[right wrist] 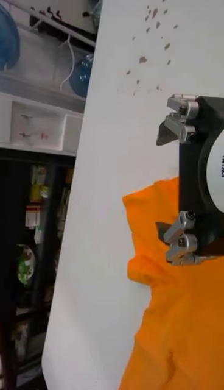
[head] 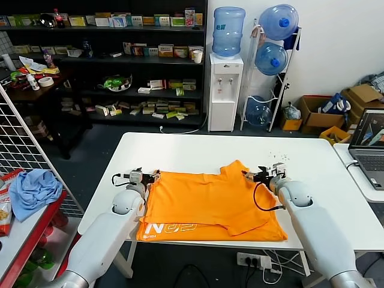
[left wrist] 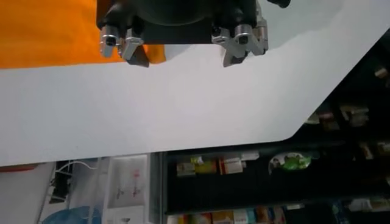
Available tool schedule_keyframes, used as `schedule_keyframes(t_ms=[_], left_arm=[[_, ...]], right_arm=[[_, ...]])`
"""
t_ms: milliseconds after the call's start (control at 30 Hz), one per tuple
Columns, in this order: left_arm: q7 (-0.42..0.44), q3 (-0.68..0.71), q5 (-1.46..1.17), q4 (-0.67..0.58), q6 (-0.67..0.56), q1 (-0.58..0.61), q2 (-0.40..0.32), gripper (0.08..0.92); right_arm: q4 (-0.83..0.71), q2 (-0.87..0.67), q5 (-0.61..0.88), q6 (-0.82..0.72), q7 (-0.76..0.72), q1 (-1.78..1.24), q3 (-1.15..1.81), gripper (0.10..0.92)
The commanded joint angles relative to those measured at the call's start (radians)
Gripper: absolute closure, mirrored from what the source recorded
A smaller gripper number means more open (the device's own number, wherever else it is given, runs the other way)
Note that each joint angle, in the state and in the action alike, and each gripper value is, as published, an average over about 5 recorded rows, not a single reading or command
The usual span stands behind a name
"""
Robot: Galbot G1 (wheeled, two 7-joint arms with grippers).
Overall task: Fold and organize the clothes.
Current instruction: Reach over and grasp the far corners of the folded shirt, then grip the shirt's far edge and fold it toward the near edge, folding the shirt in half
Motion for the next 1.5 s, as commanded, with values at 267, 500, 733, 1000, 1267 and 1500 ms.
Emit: schedule_keyframes(t_ms=[267, 500, 733, 1000, 1267, 1500], left_arm=[[-0.015, -0.002, -0.028, -0.062, 0.018, 0.058, 0.015, 0.211], [-0.012, -0.006, -0.024, -0.104, 0.008, 0.090, 0.036, 0.400], [-0.011, -0.017, -0.018, -0.142, -0.024, 0.113, 0.049, 0.599], [-0.019, -0.039, -0.016, -0.272, -0.058, 0.160, 0.088, 0.833], [-0.030, -0.077, -0.025, -0.483, -0.081, 0.279, 0.169, 0.905], [-0.054, -0.117, -0.033, -0.669, -0.073, 0.464, 0.230, 0.905]], right_arm=[[-0.066, 0.043, -0.010, 0.004, 0.010, 0.032, -0.007, 0.423], [-0.042, 0.045, 0.000, -0.001, 0.049, 0.020, 0.001, 0.623], [0.055, 0.026, 0.031, -0.020, 0.085, -0.013, -0.005, 0.813], [0.242, -0.035, 0.102, -0.042, 0.147, -0.107, 0.014, 0.901], [0.475, -0.132, 0.106, -0.037, 0.203, -0.307, 0.076, 0.901], [0.708, -0.215, 0.094, -0.075, 0.263, -0.518, 0.125, 0.901]])
